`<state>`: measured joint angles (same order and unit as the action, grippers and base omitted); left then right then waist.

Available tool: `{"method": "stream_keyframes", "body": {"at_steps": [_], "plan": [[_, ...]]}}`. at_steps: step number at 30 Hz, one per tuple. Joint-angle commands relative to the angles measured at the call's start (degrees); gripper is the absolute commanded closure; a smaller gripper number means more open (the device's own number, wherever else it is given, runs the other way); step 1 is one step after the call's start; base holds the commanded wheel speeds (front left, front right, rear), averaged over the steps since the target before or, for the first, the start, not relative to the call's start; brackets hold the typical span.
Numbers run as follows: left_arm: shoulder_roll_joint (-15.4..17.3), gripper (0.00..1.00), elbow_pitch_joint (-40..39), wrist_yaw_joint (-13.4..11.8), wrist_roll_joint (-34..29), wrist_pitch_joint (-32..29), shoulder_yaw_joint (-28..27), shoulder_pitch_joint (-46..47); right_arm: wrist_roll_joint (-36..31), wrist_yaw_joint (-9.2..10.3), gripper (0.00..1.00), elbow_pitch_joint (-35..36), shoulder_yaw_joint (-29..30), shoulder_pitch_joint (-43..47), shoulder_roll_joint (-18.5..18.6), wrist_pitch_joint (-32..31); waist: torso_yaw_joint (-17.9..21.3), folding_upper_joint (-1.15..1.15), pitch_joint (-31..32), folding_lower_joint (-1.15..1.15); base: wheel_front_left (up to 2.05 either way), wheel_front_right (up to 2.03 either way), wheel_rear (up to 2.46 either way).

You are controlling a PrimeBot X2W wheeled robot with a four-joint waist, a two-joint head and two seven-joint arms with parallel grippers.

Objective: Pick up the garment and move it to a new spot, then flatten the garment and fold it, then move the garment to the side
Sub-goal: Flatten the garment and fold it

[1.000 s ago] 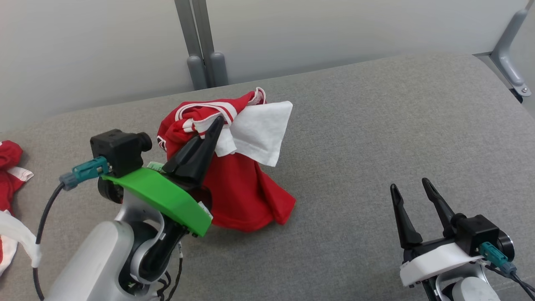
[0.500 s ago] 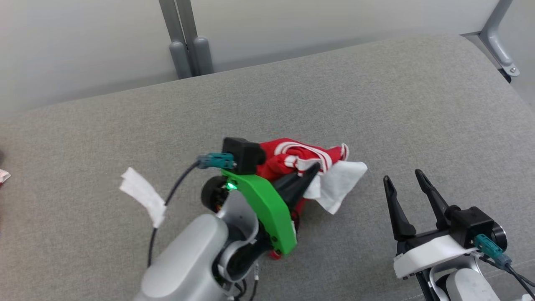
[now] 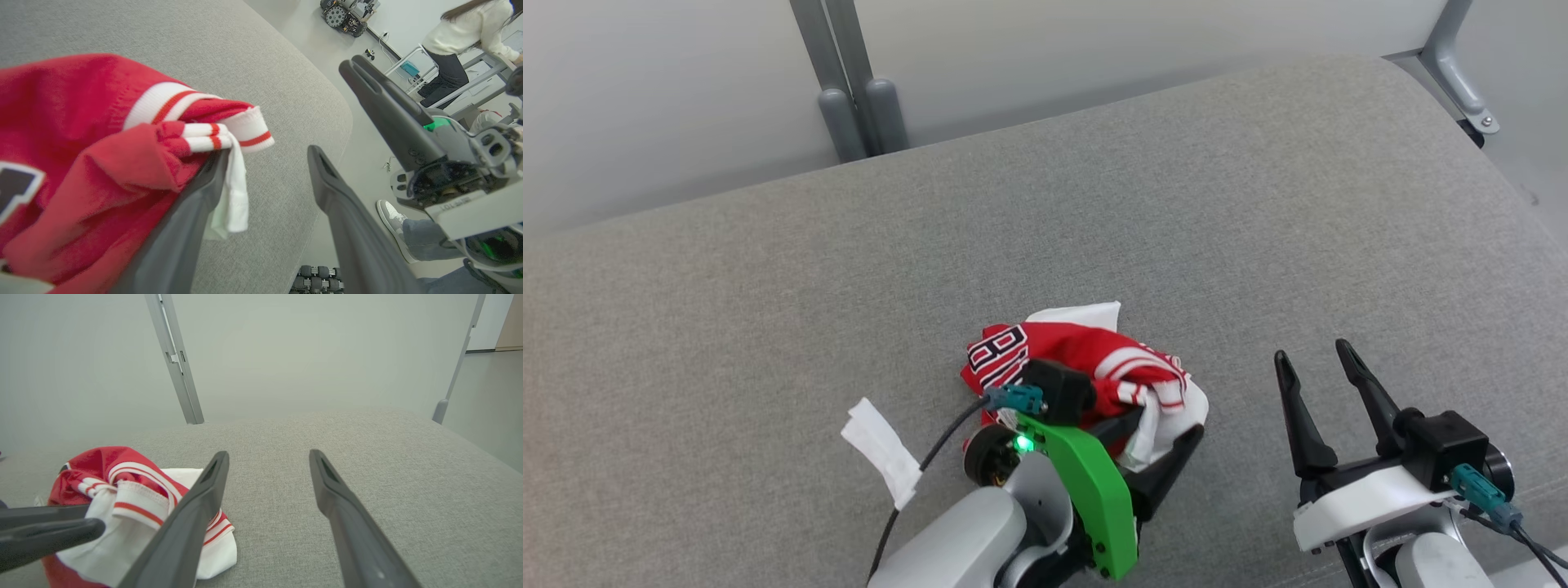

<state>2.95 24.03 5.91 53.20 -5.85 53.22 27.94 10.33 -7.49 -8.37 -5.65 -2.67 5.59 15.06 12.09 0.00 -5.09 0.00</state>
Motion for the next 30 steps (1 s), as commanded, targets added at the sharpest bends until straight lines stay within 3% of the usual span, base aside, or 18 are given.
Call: {"method": "stream_keyframes", "body": {"at_steps": [1,4,10,14,18,30], "plan": [[0.95,0.00,-1.26,-0.18,0.18,-0.84,0.57,-1.61,-0.23,-0.01,0.00,-0.19,0.35,1.02,-0.01,0.22,-0.41,0.00,1.27,0.00,0.00,0.00,0.00],[4.54,0.00,-6.34,-2.15,0.72,-1.78,0.17,-4.59,-0.36,-0.01,0.00,-0.08,0.80,1.87,-0.05,0.21,-0.88,0.00,2.69,0.00,0.00,0.00,0.00],[13.85,0.00,-18.39,-9.45,0.39,-2.27,-2.33,-11.93,-0.43,-0.01,0.00,0.46,1.27,3.32,0.50,0.21,-2.14,0.00,4.72,0.00,0.00,0.00,0.00],[19.36,0.00,-22.99,-12.70,0.52,-2.04,-4.97,-14.86,-0.40,-0.01,0.00,0.98,1.60,3.75,0.92,0.21,-3.19,0.00,4.89,0.00,0.00,0.00,0.00],[20.97,0.00,-21.79,-11.27,1.17,-1.30,-6.16,-14.23,-0.40,-0.01,0.00,1.04,1.28,2.96,1.08,0.21,-3.66,0.00,4.19,0.00,0.00,0.00,0.00],[15.01,0.00,-1.68,-2.27,1.72,2.34,-5.32,-7.14,-0.06,-0.01,0.00,0.99,0.48,0.98,0.77,0.21,-1.56,0.00,0.56,0.00,0.00,0.00,0.00]]}}
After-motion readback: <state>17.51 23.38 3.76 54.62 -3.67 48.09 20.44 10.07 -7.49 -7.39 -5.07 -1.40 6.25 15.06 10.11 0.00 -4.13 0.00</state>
